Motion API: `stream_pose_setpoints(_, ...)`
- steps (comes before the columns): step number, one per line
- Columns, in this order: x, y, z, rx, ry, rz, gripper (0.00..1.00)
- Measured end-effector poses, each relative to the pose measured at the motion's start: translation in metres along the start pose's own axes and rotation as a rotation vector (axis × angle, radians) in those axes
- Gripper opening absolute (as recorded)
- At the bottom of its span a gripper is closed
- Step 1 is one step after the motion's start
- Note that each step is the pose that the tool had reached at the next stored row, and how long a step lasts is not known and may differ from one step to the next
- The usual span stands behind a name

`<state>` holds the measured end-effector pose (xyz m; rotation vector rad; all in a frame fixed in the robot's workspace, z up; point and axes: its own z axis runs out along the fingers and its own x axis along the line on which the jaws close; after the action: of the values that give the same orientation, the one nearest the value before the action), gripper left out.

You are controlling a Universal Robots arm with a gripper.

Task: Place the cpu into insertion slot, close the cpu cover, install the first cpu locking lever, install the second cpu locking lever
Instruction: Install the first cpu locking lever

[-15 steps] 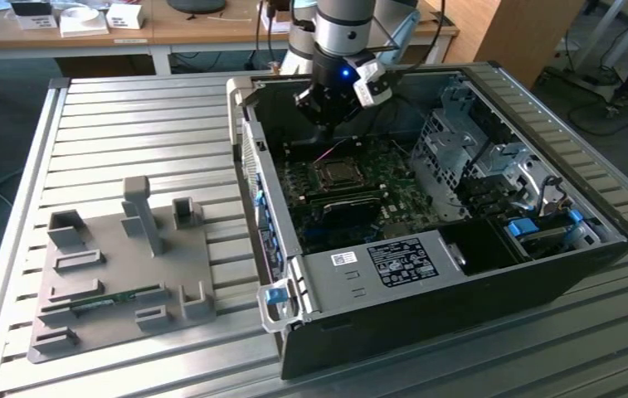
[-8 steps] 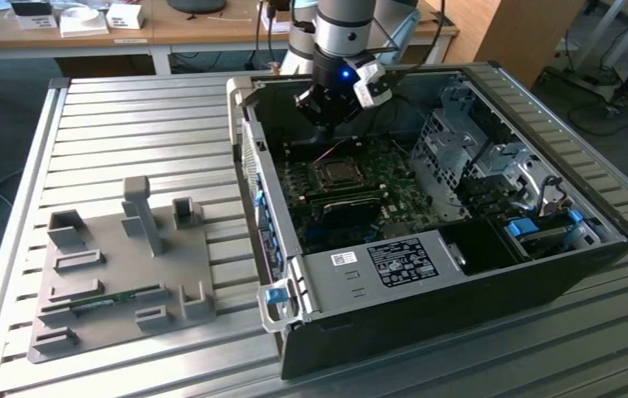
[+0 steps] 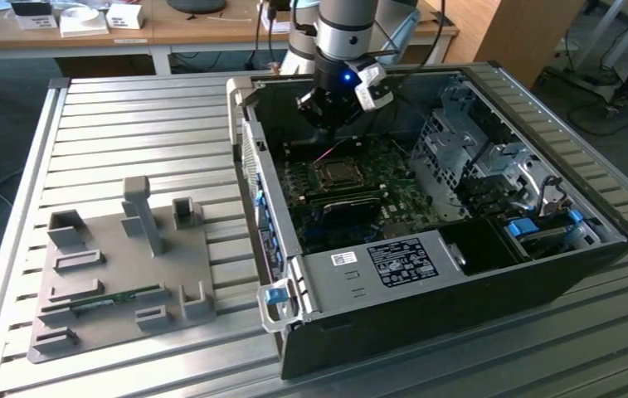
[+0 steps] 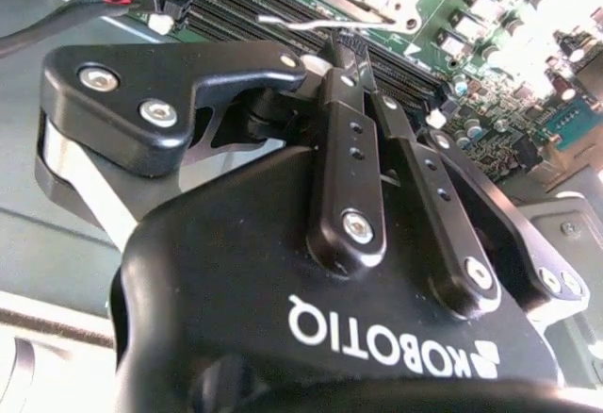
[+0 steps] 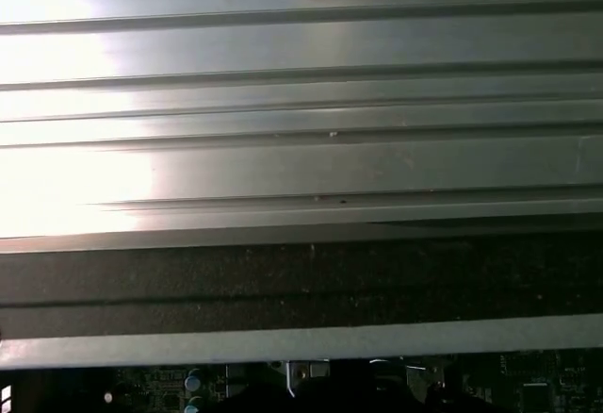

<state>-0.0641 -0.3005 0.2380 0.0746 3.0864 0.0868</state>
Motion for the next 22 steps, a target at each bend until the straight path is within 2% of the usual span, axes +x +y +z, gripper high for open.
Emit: stream_pose_setpoints(22, -0.0031, 0.0053, 0.0096, 0.0001, 0.0001, 0.000, 0.11)
